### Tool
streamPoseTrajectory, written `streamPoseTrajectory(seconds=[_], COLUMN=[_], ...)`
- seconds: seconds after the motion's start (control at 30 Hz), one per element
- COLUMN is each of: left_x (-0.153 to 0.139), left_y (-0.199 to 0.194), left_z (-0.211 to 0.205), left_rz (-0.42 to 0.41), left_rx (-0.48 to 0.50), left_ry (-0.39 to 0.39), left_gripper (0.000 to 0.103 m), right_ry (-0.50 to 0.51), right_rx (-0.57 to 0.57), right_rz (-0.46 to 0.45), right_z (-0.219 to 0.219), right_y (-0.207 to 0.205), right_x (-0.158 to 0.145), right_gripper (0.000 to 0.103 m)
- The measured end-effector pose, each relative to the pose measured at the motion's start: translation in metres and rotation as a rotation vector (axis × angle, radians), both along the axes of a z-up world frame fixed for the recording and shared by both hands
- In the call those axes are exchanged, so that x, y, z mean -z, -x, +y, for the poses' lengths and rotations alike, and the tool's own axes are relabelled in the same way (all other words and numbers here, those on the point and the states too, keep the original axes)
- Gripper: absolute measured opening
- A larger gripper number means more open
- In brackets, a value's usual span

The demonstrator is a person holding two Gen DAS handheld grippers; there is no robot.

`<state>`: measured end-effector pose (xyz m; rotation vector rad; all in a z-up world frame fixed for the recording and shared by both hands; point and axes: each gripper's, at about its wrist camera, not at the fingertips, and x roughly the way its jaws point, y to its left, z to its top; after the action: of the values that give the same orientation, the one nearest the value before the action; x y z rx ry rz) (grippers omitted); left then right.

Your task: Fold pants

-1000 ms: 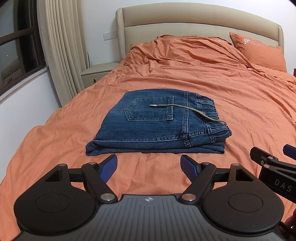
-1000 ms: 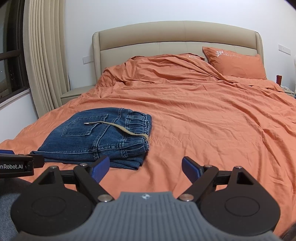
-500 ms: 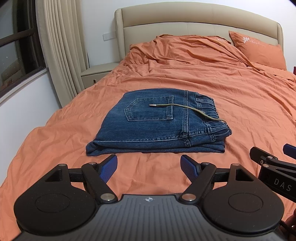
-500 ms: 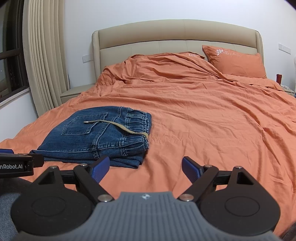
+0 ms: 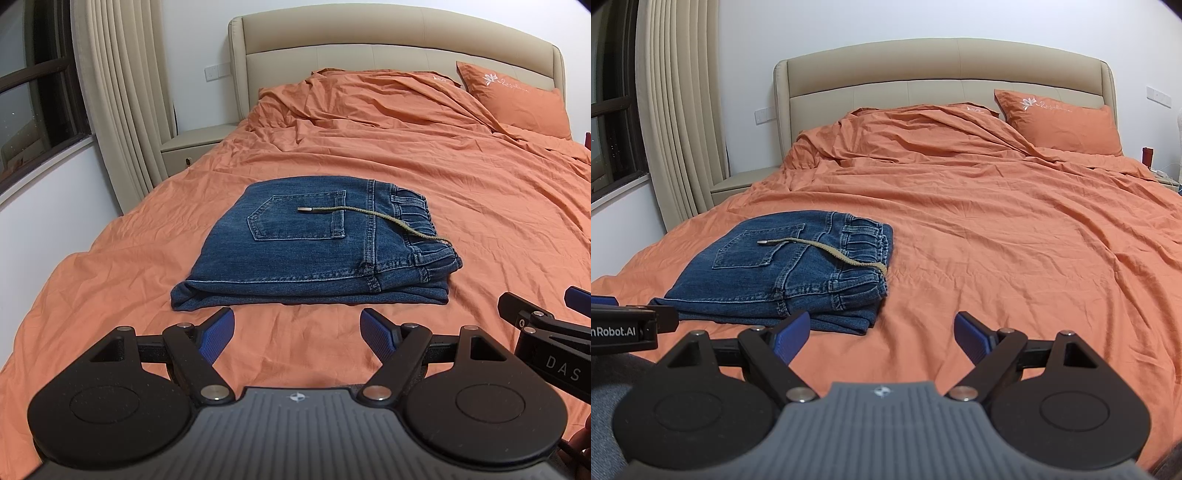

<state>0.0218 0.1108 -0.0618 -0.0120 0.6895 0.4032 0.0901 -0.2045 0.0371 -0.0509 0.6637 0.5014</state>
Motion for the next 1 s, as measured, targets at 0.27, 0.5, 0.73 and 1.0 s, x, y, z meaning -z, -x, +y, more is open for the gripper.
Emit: streamPoseTrajectory(seconds=[0.27,0.5,0.73,1.0], left_x=[-0.0001,-0.0002,-0.0002,-0.0004], left_y=[0.0000,0.0002,-0.0008,-0.0005], left_z=[0.0012,-0.0001,0.0037,0.0039], left_rz=[0.001,0.000,-0.003,-0.003], left_rx=[0.002,0.000,0.009,0.009], left_ry=[-0.004,0.000,0.000,-0.001], left_gripper=[0.091,0.090,0.089,0.089], right_ry=[0.005,0.008,0.016,0.024], right_rx=[-0.001,-0.002,-0.005,-0.007], right_rz=[0.004,0.009,0.009,0.009], right_z=[0.0007,0.0016,0.0027,0.0044], right_y=[-0.0009,-0.0008,-0.0007,0.0001], right_x=[-0.0002,0.0000,0.0005,0.0003], right_gripper=[0.082,0.082,0.082,0.082])
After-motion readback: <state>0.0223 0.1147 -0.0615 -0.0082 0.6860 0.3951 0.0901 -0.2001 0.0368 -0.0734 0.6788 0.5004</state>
